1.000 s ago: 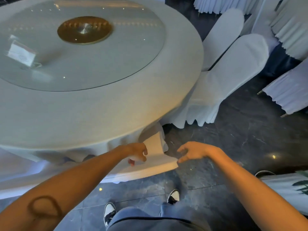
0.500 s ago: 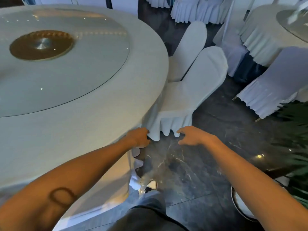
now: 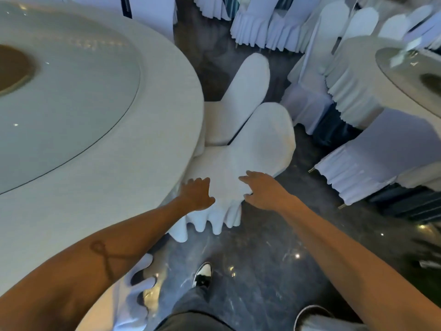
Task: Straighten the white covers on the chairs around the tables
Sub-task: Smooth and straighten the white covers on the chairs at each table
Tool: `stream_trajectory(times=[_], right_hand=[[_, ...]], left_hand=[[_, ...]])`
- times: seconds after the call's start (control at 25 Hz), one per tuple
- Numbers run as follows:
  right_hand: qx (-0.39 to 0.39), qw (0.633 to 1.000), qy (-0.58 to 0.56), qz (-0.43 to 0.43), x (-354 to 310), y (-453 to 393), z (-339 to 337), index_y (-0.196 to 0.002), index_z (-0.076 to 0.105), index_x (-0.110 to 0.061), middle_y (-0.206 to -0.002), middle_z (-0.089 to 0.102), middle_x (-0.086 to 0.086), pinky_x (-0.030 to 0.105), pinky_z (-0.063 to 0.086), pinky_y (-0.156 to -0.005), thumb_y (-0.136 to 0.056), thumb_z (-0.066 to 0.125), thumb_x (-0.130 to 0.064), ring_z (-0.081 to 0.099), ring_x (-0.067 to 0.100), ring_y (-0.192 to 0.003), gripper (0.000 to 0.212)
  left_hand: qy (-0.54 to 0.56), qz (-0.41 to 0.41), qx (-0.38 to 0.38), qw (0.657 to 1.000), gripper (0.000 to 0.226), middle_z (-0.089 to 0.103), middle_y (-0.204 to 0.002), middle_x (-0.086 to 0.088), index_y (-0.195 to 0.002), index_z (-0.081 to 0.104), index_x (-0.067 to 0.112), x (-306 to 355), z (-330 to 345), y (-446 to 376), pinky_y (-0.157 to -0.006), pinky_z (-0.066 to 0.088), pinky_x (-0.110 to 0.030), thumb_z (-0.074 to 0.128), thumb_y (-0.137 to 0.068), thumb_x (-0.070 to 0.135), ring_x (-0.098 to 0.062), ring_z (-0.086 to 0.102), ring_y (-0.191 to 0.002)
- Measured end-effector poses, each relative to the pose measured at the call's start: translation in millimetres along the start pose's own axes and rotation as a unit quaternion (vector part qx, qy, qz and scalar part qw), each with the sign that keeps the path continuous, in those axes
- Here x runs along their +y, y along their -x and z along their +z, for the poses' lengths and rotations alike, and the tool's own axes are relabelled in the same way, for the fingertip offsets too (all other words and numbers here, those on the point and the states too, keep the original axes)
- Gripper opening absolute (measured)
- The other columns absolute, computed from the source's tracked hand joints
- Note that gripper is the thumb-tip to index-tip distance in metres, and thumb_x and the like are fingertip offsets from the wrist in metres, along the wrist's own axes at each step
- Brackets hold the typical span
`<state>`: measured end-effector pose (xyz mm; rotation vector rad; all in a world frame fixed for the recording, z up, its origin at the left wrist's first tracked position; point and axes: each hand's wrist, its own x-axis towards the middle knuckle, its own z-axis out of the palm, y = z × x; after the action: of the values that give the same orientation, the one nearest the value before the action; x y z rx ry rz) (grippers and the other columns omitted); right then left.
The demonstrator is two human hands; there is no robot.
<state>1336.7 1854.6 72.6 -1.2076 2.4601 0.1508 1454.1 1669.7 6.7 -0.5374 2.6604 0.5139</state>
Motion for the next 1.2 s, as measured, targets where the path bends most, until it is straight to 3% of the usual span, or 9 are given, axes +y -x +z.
stream_trajectory(times=[0.24,0.36,0.56,0.68,0.8,0.92,1.0,1.2], right_hand=[[0.086,0.996,0.030,-0.010,113,-68,-63,-0.157,0.017,-0.024,-0.165,0.002,0.006,0.040,0.007,-0.121,-0.103,0.040,-0.042,0.004,0.025,-0.151,0.062],[0.117,0.993,0.012,-0.011,169,-100,-79,-0.156,0.019,-0.025,-0.165,0.004,0.004,0.039,0.008,-0.121,-0.103,0.041,-0.041,0.006,0.026,-0.151,0.060],[0.155,0.984,0.033,-0.078,278,-170,-97,-0.152,0.032,-0.019,-0.162,0.019,0.012,0.044,0.022,-0.119,-0.100,0.049,-0.033,0.023,0.030,-0.147,0.057],[0.182,0.972,0.042,-0.142,339,-213,-119,-0.143,0.046,-0.009,-0.150,0.040,0.021,0.048,0.043,-0.105,-0.093,0.057,-0.018,0.047,0.038,-0.130,0.051],[0.170,0.967,0.058,-0.179,395,-250,-144,-0.143,0.046,-0.010,-0.147,0.043,0.022,0.045,0.047,-0.101,-0.090,0.062,-0.016,0.054,0.037,-0.123,0.056],[0.150,0.966,0.060,-0.201,429,-290,-162,-0.147,0.041,-0.010,-0.154,0.035,0.020,0.042,0.041,-0.107,-0.092,0.060,-0.020,0.044,0.033,-0.134,0.059],[0.139,0.959,0.068,-0.238,441,-319,-171,-0.147,0.041,-0.009,-0.153,0.036,0.020,0.043,0.040,-0.108,-0.091,0.061,-0.019,0.042,0.032,-0.136,0.060],[0.094,0.938,0.109,-0.316,461,-405,-186,-0.150,0.034,-0.011,-0.155,0.031,0.016,0.045,0.036,-0.111,-0.094,0.056,-0.021,0.035,0.029,-0.140,0.060]], left_hand=[[0.014,0.024,0.064,0.998,0.077,0.039,-0.152,-0.006,-0.152,0.024,0.018,85,-58,-112,-0.113,0.030,-0.048,0.049,-0.091,0.056,-0.030,0.037,-0.139],[0.017,0.020,0.049,0.998,0.078,0.034,-0.156,-0.007,-0.153,0.022,0.017,127,-74,-161,-0.111,0.031,-0.048,0.048,-0.092,0.058,-0.031,0.037,-0.140],[0.054,-0.011,0.038,0.998,0.072,0.037,-0.153,-0.008,-0.147,0.029,0.016,191,-80,-257,-0.110,0.034,-0.051,0.044,-0.093,0.060,-0.032,0.038,-0.138],[0.100,-0.053,0.038,0.993,0.067,0.026,-0.160,-0.006,-0.154,0.022,0.015,233,-89,-306,-0.118,0.023,-0.047,0.033,-0.101,0.054,-0.027,0.025,-0.147],[0.157,-0.122,0.043,0.979,0.078,0.023,-0.162,-0.003,-0.155,0.020,0.018,278,-105,-342,-0.119,0.021,-0.047,0.026,-0.095,0.068,-0.027,0.022,-0.148],[0.169,-0.184,0.060,0.967,0.080,0.044,-0.151,0.001,-0.148,0.033,0.026,302,-112,-376,-0.107,0.041,-0.048,0.038,-0.086,0.076,-0.029,0.045,-0.134],[0.189,-0.220,0.076,0.954,0.070,0.057,-0.135,0.003,-0.138,0.041,0.028,306,-115,-399,-0.096,0.050,-0.045,0.049,-0.083,0.070,-0.026,0.057,-0.118],[0.198,-0.317,0.082,0.924,0.052,0.065,-0.104,-0.003,-0.121,0.054,0.016,304,-128,-467,-0.073,0.051,-0.033,0.062,-0.082,0.050,-0.023,0.065,-0.089]])
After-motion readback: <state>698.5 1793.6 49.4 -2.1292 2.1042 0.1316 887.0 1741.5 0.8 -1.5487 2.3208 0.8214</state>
